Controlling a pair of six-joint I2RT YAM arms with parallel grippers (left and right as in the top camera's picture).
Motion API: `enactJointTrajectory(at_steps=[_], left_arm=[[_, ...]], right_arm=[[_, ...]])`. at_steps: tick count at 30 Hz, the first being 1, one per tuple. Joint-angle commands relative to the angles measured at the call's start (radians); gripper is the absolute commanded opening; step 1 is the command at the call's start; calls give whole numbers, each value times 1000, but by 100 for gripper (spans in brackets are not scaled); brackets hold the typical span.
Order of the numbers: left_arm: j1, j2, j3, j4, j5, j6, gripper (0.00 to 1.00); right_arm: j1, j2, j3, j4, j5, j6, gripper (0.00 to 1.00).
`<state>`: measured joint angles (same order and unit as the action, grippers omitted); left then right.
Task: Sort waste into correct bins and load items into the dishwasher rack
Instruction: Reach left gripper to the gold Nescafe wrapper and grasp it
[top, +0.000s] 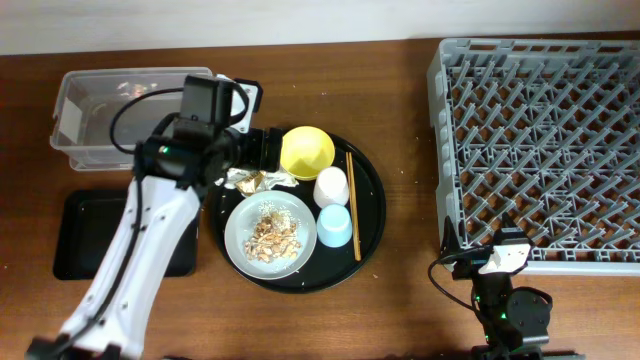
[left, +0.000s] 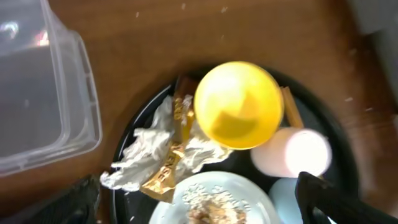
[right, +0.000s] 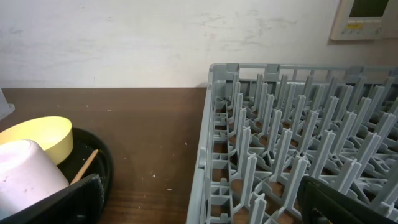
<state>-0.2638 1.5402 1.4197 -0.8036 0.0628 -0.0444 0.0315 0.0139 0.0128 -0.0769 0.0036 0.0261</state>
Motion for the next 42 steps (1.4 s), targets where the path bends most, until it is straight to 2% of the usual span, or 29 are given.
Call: enactJointTrajectory(at_steps=[1,2,5,10,15,24,29,42], left_arm=[[-7,111,17,-1,-68,19,91],[-9,144,17,-1,-83,15,68],[-10,220,17,-10,-130,11,66],[-41,348,16,-13,-168,11,55],[-41,422,16,2,-244,12,55],[-41,442,15,5,-243,12,55],[-41,442,2,33,-243,12,39],[-41,442,-47,74,-243,13,40]], right_arm=[[-6,-8,-7,-5,9,4,98],[-6,-8,-7,-5,9,4,98],[-6,-8,-7,-5,9,4,98],[-6,-8,-7,-5,9,4,98],[-6,-8,-7,-5,9,4,98],[-6,-8,-7,-5,9,4,98],[-6,-8,-7,-5,9,4,98],[-6,-8,-7,-5,9,4,98]])
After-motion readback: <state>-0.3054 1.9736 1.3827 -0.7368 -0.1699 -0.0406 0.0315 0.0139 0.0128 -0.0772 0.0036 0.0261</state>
